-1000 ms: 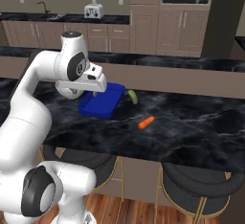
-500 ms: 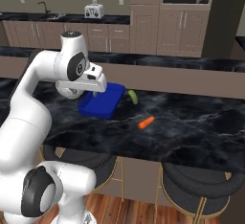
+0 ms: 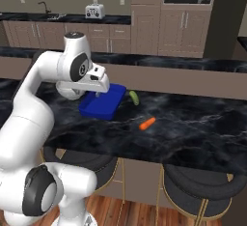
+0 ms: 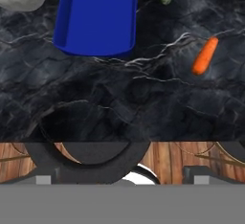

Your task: Place the two vegetables and bowl onto the tray for setting up a vegetable dip station.

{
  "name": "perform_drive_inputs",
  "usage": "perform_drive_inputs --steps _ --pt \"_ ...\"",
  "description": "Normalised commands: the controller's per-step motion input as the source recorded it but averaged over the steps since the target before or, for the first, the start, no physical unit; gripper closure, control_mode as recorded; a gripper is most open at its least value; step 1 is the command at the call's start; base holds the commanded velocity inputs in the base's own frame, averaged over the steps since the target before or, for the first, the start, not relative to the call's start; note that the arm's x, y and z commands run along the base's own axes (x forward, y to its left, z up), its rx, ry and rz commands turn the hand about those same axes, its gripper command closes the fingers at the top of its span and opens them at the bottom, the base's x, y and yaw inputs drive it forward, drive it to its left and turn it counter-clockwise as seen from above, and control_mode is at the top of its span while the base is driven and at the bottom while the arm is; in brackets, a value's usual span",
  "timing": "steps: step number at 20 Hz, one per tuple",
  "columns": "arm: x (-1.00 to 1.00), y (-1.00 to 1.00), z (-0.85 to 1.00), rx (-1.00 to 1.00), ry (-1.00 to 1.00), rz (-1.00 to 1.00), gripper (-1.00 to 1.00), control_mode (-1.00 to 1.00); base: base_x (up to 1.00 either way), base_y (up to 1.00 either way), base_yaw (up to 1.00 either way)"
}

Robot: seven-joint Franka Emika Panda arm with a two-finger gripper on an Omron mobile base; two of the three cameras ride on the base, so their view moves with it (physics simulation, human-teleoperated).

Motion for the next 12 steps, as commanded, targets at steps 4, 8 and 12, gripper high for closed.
perform_drive_inputs --steps 4,8,12 --pt "0.24 -0.38 -0.14 0.0 0.0 -0.07 -1.0 -1.0 0.0 0.0 0.0" --pt "0.25 -0.52 -0.14 0.0 0.04 -0.12 -1.0 -1.0 0.0 0.0 0.0" --pt "0.24 -0.47 -0.14 0.0 0.07 -0.14 -1.0 -1.0 0.0 0.0 0.0"
